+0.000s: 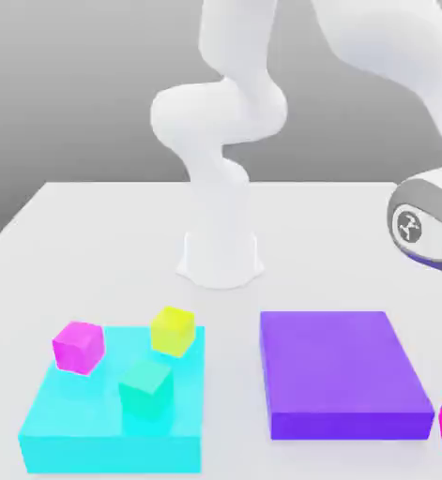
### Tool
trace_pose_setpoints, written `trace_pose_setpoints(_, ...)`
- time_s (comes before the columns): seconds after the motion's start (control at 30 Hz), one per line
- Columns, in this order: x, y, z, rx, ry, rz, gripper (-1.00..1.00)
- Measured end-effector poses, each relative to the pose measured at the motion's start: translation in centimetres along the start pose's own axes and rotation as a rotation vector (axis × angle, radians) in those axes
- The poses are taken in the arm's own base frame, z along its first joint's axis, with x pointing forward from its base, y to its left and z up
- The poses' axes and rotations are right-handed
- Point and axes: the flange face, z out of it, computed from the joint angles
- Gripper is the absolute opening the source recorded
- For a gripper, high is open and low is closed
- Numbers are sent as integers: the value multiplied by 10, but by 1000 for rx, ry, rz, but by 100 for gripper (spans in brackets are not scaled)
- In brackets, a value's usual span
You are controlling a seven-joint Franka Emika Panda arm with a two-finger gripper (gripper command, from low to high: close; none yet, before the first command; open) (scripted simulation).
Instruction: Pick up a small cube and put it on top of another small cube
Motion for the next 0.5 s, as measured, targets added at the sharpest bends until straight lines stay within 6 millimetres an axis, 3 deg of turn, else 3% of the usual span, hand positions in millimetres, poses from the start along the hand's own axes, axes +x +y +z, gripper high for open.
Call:
trace_pose_setpoints(0.13, -36, 61, -28, 1, 0, 222, -100)
trace_pose_setpoints(0.3, -96, 137, -53, 3, 1, 527, -100)
trace_pose_setpoints(0.5, -174, 179, -70, 4, 1, 833, -100)
